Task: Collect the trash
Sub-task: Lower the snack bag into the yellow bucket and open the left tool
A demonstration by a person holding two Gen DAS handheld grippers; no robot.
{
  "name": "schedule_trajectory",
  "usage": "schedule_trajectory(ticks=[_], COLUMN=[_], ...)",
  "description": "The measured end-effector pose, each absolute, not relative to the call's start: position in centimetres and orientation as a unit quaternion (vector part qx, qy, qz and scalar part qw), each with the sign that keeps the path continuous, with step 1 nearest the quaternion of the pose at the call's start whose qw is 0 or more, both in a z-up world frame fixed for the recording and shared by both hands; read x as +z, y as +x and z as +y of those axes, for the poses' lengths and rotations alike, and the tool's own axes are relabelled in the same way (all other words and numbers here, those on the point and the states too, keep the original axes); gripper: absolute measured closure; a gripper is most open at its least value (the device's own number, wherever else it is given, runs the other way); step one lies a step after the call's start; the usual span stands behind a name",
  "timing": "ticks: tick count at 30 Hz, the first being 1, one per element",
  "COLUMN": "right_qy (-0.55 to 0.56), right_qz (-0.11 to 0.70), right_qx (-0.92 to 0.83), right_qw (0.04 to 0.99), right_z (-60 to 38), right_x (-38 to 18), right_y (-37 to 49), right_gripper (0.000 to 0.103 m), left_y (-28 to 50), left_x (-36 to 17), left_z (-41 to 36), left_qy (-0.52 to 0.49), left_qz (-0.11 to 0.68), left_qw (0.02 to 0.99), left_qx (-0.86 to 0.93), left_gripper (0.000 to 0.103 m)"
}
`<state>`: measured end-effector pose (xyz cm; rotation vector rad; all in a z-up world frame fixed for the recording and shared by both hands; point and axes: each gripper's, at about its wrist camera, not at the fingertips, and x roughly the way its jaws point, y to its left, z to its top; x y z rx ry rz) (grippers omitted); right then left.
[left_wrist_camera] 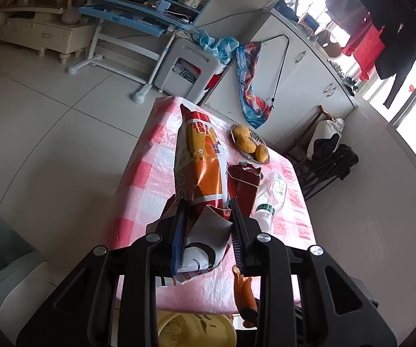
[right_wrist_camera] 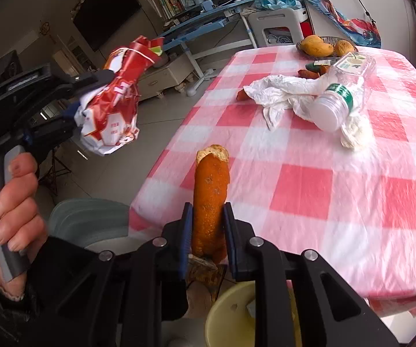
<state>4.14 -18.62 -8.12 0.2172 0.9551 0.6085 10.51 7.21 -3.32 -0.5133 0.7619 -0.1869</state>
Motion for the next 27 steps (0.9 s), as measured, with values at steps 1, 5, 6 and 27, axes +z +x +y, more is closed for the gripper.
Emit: schedule_trajectory(ticks=[1, 5, 6, 27], right_qy=[0.102, 0.058, 0.046, 0.005], right_qz=[0.457, 0.480, 0.487, 0.260], right_qx=[0.290, 0.286, 0.285, 0.200], right_qw=[0.835, 0.827, 0.824, 0.945], right_z=[-18.8, -18.8, -18.8, -26.6], right_x=[-8.2, -8.7, -9.0, -0.5], right_y=[3.3, -0.1, -0.7, -5.1], right_gripper=[0.081, 0.081, 0.081, 0.024], left_y=[10.0, 8.2, 7.7, -0.9], left_x=[-3.4, -3.7, -3.8, -11.3], left_z=[6.6, 4.8, 4.3, -6.3], left_qy=[-0.235, -0.194, -0.186, -0.027], left_qz=[0.369, 0.374, 0.376, 0.516], left_qw=[0.895, 0.903, 0.904, 0.842], left_qx=[-0.089, -0.087, -0.088, -0.153], left_gripper=[0.077, 0.077, 0.077, 0.072])
